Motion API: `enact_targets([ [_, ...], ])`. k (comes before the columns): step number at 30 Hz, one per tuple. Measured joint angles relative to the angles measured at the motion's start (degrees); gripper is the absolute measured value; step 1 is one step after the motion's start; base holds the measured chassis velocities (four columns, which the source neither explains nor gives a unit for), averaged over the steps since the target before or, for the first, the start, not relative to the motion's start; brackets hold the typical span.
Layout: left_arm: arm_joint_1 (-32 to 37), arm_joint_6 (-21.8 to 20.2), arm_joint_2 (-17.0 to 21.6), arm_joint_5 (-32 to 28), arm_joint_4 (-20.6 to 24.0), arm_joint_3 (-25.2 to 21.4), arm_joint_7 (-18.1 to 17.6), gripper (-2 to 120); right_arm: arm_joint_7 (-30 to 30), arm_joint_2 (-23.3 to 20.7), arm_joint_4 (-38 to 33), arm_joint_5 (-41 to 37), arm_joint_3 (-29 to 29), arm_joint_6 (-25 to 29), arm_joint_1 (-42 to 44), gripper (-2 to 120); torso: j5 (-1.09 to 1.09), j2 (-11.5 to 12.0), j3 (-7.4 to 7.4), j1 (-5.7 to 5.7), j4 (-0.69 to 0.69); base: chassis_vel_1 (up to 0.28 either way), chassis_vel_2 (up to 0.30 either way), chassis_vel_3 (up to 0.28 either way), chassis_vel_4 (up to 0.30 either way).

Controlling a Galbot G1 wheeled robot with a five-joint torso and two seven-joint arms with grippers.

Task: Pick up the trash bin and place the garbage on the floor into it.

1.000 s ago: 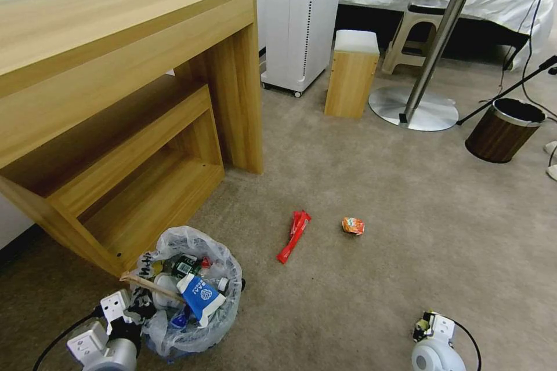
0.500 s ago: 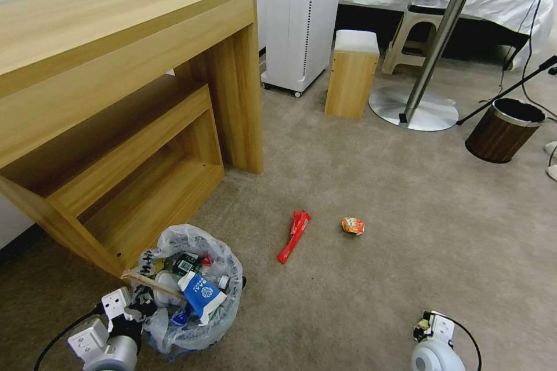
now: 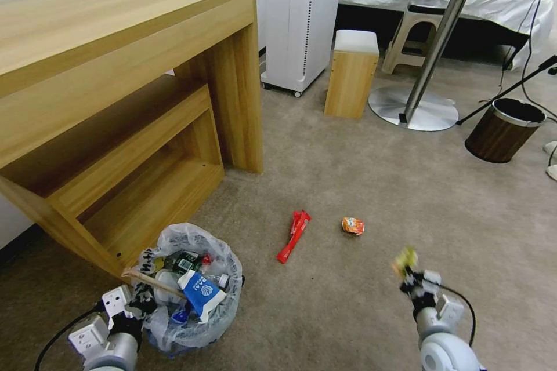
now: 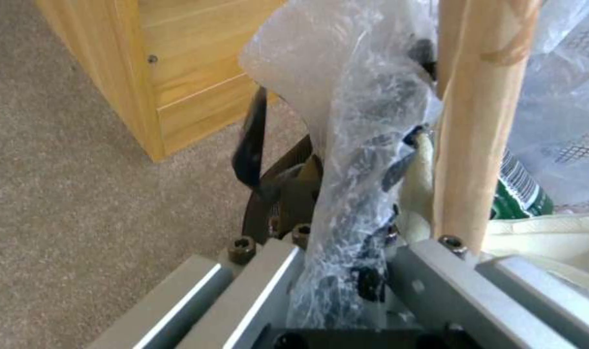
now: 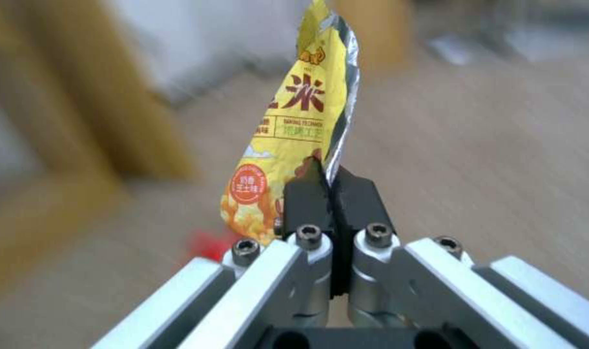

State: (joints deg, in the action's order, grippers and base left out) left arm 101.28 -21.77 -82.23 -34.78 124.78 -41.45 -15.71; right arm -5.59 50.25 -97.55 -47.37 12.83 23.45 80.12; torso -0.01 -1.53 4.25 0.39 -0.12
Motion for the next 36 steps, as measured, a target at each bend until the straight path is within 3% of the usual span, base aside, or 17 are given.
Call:
enact_targets([
  [3, 1.05, -0.02, -0.1, 0.45, 1.03, -0.05, 0.0, 0, 11.75, -1.67, -2.36, -0.82, -1.82, 6.57, -2.15, 0, 0.0, 0.0, 0.0, 0.0, 0.0, 0.0, 0.0, 0.0, 0.0],
  [7, 1.96, -0.02, -0.17, 0.81, 1.92, -0.16, 0.0, 0, 17.76, -3.76, -4.64, -1.52, -5.83, 9.32, -5.17, 0, 0.02, 0.0, 0.0, 0.0, -0.01, 0.0, 0.0, 0.0, 0.0],
  [9, 1.96, -0.02, -0.17, 0.81, 1.92, -0.16, 0.0, 0, 17.76, -3.76, -4.64, -1.52, -5.83, 9.32, -5.17, 0, 0.02, 0.0, 0.0, 0.0, -0.01, 0.0, 0.0, 0.0, 0.0],
  [10, 2.72, -0.02, -0.38, 1.08, 2.82, -0.19, 0.07, 0, 18.86, -5.78, -6.66, -0.55, -10.27, 9.18, -9.64, 2, -0.01, 0.0, 0.0, 0.0, 0.01, 0.0, 0.0, 0.0, 0.0],
  [11, 3.1, -0.02, -0.52, 1.34, 3.19, -0.2, 0.11, 0, 18.86, -6.86, -7.45, -0.2, -12.9, 8.88, -12.11, 10, 0.03, 0.01, 0.0, 0.0, -0.02, 0.0, 0.0, 0.0, 0.0],
  [16, 4.11, -0.02, -0.89, 2.12, 4.13, -0.1, 0.29, 0, 16.31, -9.96, -10.76, -0.66, -19.93, 6.2, -19.29, 1, -0.01, 0.01, 0.0, 0.0, 0.01, 0.0, 0.0, 0.0, 0.0],
  [19, 5.0, -0.03, -1.29, 3.01, 5.42, 0.07, 0.57, 0, 10.54, -13.82, -16.38, -4.9, -28.99, -0.86, -28.81, 0, 0.0, 0.01, 0.0, 0.01, -0.01, 0.0, 0.0, 0.0, 0.0],
  [20, 5.0, -0.03, -1.29, 3.01, 5.42, 0.07, 0.57, 0, 10.54, -13.82, -16.38, -4.9, -28.99, -0.86, -28.81, 0, 0.0, 0.01, 0.0, 0.01, -0.01, 0.0, 0.0, 0.0, 0.0],
  [21, 5.15, -0.07, -1.53, 3.27, 5.84, 0.13, 0.68, 0, 9.01, -14.78, -17.63, -6.02, -33.69, -2.07, -34.51, 0, 0.01, 0.0, 0.0, 0.01, -0.01, 0.0, 0.0, 0.0, 0.0],
  [28, 5.37, -0.11, -2.02, 3.84, 6.12, 0.32, 0.86, 0, 8.36, -15.4, -18.59, -6.34, -39.72, -2.61, -41.06, 0, 0.01, 0.01, 0.01, 0.01, 0.01, 0.0, 0.0, 0.0, 0.0],
  [31, 5.69, -0.12, -3.05, 5.16, 6.39, 0.87, 1.46, 0, 6.45, -15.13, -20.4, -7.07, -49.46, -4.25, -48.38, 0, 0.02, 0.01, 0.0, 0.01, -0.01, 0.0, 0.0, 0.0, 0.0],
  [32, 5.69, -0.12, -3.05, 5.16, 6.39, 0.87, 1.46, 0, 6.45, -15.13, -20.4, -7.07, -49.46, -4.25, -48.38, 0, 0.02, 0.01, 0.0, 0.01, -0.01, 0.0, 0.0, 0.0, 0.0],
  [35, 5.98, -0.12, -3.7, 5.9, 6.95, 0.93, 1.8, 0, 2.57, -13.14, -22.28, -8.69, -65.04, -6.93, -60.65, 0, 0.01, 0.01, 0.0, 0.01, -0.02, 0.0, 0.0, 0.0, 0.0],
  [36, 5.98, -0.12, -3.7, 5.9, 6.95, 0.93, 1.8, 0, 2.57, -13.14, -22.28, -8.69, -65.04, -6.93, -60.65, 0, 0.01, 0.01, 0.0, 0.01, -0.02, 0.0, 0.0, 0.0, 0.0],
])
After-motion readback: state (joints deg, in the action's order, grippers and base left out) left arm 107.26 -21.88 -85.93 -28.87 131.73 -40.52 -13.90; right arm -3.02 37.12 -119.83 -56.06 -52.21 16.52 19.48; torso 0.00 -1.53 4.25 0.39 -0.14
